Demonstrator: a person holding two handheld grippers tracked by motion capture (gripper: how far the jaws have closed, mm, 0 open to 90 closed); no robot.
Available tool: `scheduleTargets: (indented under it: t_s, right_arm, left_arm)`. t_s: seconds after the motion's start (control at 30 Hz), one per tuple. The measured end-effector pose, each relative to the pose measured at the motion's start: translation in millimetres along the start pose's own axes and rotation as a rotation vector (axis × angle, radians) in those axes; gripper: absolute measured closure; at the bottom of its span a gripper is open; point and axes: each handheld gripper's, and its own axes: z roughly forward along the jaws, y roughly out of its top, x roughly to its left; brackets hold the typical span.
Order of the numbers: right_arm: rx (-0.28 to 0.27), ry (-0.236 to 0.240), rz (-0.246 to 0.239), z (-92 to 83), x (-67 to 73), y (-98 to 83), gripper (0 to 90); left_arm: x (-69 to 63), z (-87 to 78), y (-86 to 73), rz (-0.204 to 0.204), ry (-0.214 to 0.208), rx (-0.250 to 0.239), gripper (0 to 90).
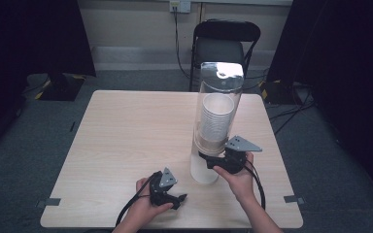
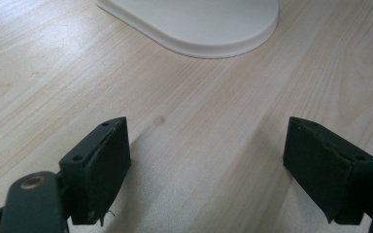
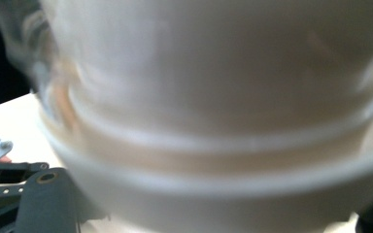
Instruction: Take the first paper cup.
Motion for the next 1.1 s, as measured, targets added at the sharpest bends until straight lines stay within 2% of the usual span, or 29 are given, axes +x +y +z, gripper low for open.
scheduleTargets:
  t_s: [0.1,0.13,0.17,0.2,0.27,0.57,0.67,0.7,0.73,0.77,0.8,0.83,0.93,1.07,1.1]
  right_arm:
    - [0.013,0.011,0.008,3.8,2.2,1.2,23.2]
    - [0.014,0.002,0.000,4.1,2.5,0.8,27.4]
    - [0.011,-0.023,-0.043,3.4,2.1,-0.8,32.1]
    - [0.004,0.000,-0.025,3.4,0.2,-2.8,32.4]
    - [0.005,0.008,-0.033,2.4,-0.5,-3.5,32.8]
    - [0.004,0.021,-0.018,3.1,-1.4,-11.7,34.5]
    - [0.026,0.025,-0.013,3.5,-2.0,-17.1,35.6]
    - [0.116,0.032,-0.013,6.6,-3.3,-27.1,36.8]
    - [0.157,0.027,-0.009,9.1,-5.3,-40.7,36.9]
    - [0.228,0.022,-0.007,10.7,-6.6,-52.2,36.8]
    - [0.282,0.024,0.003,12.9,-9.7,-71.2,36.8]
    - [0.307,0.027,-0.004,13.4,-11.3,-75.1,36.7]
    - [0.265,0.032,-0.053,5.6,-12.3,-56.1,36.5]
    - [0.295,0.064,-0.041,4.4,-10.9,-61.0,36.2]
    - [0.326,0.072,-0.060,3.7,-10.5,-65.4,36.1]
  left_arm:
    - [0.0,0.0,0.0,0.000,0.000,0.000,16.8]
    - [0.0,0.0,0.0,0.000,0.000,0.000,16.8]
    - [0.0,-0.1,0.0,0.000,-0.001,0.001,16.8]
    - [-0.1,0.0,0.0,0.000,0.000,0.000,16.8]
    - [-0.1,0.1,-0.1,0.000,0.000,-0.002,16.8]
    - [-0.1,0.1,-0.1,0.001,0.000,-0.002,16.8]
    - [-0.1,0.2,-0.1,0.001,0.000,-0.002,16.8]
    - [0.1,0.0,0.0,0.001,0.000,-0.001,16.8]
    - [0.0,0.0,0.0,0.000,0.000,0.000,16.8]
    - [0.1,-0.1,0.0,0.001,-0.001,0.001,16.8]
    - [0.0,0.0,0.0,0.000,0.000,0.000,16.8]
    - [0.3,0.1,0.2,0.002,0.000,0.001,16.8]
    - [0.6,0.1,0.6,0.001,0.001,0.007,16.7]
    - [0.5,0.5,0.7,0.000,0.001,0.005,16.6]
    - [0.6,0.4,0.8,0.002,0.001,0.006,16.6]
